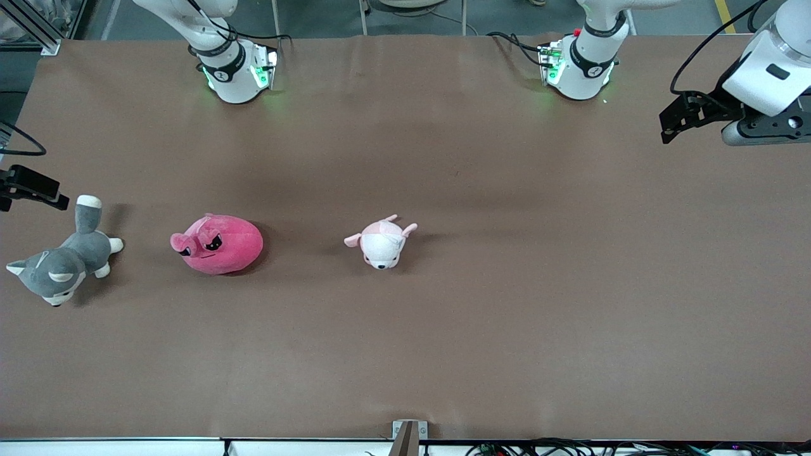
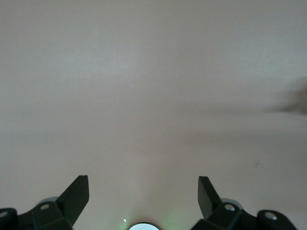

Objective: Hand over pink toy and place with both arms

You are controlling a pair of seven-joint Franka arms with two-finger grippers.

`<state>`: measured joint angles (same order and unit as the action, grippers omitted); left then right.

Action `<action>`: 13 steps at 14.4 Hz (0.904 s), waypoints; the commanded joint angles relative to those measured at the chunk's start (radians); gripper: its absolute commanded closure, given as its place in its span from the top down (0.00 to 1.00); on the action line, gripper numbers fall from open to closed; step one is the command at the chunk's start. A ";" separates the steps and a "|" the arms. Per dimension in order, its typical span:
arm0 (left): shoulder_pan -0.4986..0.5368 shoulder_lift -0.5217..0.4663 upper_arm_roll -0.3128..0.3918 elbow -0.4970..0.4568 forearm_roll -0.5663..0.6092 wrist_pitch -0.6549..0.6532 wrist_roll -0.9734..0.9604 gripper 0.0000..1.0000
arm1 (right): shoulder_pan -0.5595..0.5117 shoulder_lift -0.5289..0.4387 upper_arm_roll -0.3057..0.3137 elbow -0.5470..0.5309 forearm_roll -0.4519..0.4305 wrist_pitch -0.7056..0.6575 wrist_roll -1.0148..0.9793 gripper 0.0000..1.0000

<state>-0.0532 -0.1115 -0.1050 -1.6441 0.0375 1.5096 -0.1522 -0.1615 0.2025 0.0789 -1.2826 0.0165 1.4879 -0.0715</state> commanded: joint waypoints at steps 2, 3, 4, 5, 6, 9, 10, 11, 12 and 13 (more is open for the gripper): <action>-0.023 0.006 0.034 0.021 -0.004 0.000 0.014 1.00 | -0.004 -0.029 0.002 -0.038 -0.021 0.008 0.027 1.00; -0.025 0.006 0.034 0.021 -0.004 0.000 0.014 1.00 | -0.004 -0.029 -0.001 -0.037 -0.021 0.008 0.027 1.00; -0.034 0.006 0.036 0.021 -0.004 0.000 0.014 1.00 | -0.001 -0.043 -0.004 -0.041 -0.021 0.014 0.027 1.00; -0.042 0.006 0.038 0.020 -0.004 0.000 0.014 1.00 | 0.011 -0.058 -0.008 -0.058 -0.023 0.021 0.027 1.00; -0.042 0.006 0.036 0.020 -0.004 0.000 0.014 1.00 | 0.035 -0.075 -0.022 -0.079 -0.027 0.028 0.030 1.00; -0.036 0.015 0.036 0.020 -0.010 0.001 0.016 1.00 | 0.137 -0.104 -0.126 -0.129 -0.032 0.077 0.030 1.00; -0.036 0.013 0.036 0.021 -0.010 0.000 0.017 1.00 | 0.163 -0.115 -0.148 -0.142 -0.032 0.080 0.030 1.00; -0.031 0.016 0.036 0.023 -0.010 0.000 0.022 1.00 | 0.165 -0.117 -0.148 -0.141 -0.032 0.074 0.029 1.00; -0.028 0.019 0.036 0.023 -0.010 0.001 0.037 1.00 | 0.165 -0.118 -0.148 -0.142 -0.032 0.071 0.029 1.00; -0.025 0.019 0.036 0.023 -0.010 0.001 0.058 1.00 | 0.166 -0.129 -0.148 -0.149 -0.032 0.068 0.030 1.00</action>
<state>-0.0814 -0.1028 -0.0765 -1.6415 0.0375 1.5098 -0.1376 -0.0168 0.1267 -0.0520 -1.3712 0.0081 1.5401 -0.0599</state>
